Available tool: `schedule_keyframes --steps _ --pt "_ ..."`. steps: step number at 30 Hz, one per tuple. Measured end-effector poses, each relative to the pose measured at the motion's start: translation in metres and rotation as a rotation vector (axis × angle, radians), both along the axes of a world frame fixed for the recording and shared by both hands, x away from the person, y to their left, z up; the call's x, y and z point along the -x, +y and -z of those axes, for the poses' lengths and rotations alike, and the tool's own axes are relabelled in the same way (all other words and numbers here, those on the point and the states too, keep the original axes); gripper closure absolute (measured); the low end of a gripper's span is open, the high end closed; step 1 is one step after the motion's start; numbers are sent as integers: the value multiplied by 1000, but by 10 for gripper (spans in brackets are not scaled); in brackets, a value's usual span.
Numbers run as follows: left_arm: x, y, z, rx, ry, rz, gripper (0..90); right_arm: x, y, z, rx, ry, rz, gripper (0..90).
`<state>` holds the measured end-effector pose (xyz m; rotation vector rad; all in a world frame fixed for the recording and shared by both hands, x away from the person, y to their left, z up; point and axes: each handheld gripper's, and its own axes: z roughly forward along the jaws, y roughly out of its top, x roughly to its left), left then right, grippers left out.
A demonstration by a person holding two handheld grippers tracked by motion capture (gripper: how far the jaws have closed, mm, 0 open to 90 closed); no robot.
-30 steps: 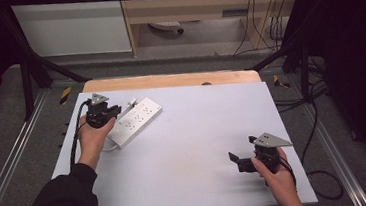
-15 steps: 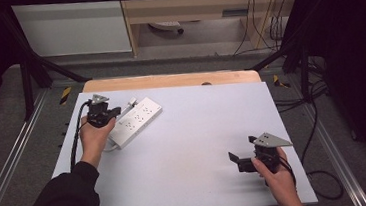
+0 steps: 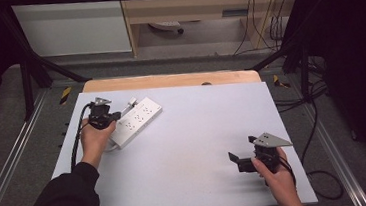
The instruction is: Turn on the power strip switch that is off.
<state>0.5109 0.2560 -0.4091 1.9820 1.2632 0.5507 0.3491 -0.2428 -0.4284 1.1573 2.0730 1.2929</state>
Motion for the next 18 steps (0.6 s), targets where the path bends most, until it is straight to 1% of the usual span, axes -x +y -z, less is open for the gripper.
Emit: schedule_keyframes --steps 2,6,13,18 --pt "1 -1 2 -6 9 3 900 0 0 0 1 -1 1 27" --pt "2 0 5 -21 15 8 900 0 0 0 -1 1 0 26" --pt "3 -2 8 -29 14 3 900 0 0 0 -2 -1 -1 27" --pt "3 -4 9 -42 16 9 900 1 0 -1 -1 -4 -1 27"
